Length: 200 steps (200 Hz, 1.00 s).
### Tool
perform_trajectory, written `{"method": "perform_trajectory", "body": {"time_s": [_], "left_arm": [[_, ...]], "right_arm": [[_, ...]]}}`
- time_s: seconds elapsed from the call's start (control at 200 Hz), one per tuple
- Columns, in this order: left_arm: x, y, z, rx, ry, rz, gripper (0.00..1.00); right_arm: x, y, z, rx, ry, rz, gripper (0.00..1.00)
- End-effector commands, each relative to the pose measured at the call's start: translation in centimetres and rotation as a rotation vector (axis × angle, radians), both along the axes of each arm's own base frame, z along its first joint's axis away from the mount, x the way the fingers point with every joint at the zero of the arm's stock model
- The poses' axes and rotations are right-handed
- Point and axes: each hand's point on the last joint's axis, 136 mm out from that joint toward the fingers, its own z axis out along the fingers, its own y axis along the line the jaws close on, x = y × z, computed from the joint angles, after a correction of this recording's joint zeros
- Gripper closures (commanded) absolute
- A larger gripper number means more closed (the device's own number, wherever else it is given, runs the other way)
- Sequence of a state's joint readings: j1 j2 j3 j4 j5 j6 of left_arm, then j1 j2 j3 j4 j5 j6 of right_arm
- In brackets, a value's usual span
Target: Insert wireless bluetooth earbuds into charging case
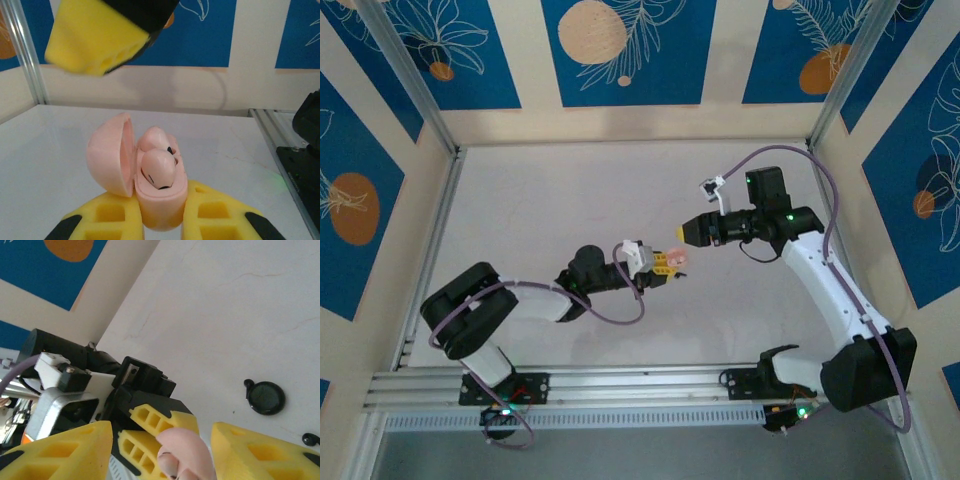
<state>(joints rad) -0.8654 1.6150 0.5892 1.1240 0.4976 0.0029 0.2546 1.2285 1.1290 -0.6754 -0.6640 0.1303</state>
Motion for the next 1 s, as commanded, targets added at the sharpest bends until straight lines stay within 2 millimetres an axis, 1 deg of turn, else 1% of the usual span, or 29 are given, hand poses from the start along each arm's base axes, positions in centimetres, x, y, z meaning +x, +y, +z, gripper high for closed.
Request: {"method": "perform_trajectory", "body": {"time_s": [0.0,0.115,0.29,0.385,0.645,0.765,0.895,0.995], "left_arm": [[-1.4,-0.6,1.9,-0.009,-0.026,-0.072,0.91],[-1.5,-0.5,2.5,-0.01,-0.044,-0.067,0.91],[-1.3,-0.4,2.7,-0.01,-0.045,-0.059,0.9],[-1.0,-0.3,2.8,-0.019,-0.05,-0.037,0.9],[-0.9,-0.3,3.4,-0.034,-0.065,-0.03,0.9],[-0.6,-0.1,3.4,-0.034,-0.064,-0.011,0.9],[-0.4,0.1,3.4,-0.037,-0.068,0.01,0.9],[-0.3,0.1,3.3,-0.032,-0.065,0.017,0.9]], "right_arm": [[-1.1,0.6,-0.2,0.05,0.024,0.08,0.44],[-1.1,0.8,-0.9,0.057,0.051,0.094,0.44],[-1.6,1.4,-1.3,0.074,0.081,0.129,0.44],[-1.8,1.3,-1.7,0.064,0.089,0.131,0.44],[-2.3,1.3,-2.1,0.061,0.116,0.141,0.45],[-2.7,1.4,-1.7,0.071,0.116,0.154,0.47],[-3.2,1.4,-1.2,0.085,0.115,0.165,0.53],[-3.7,1.5,-0.3,0.106,0.1,0.177,0.57]]}}
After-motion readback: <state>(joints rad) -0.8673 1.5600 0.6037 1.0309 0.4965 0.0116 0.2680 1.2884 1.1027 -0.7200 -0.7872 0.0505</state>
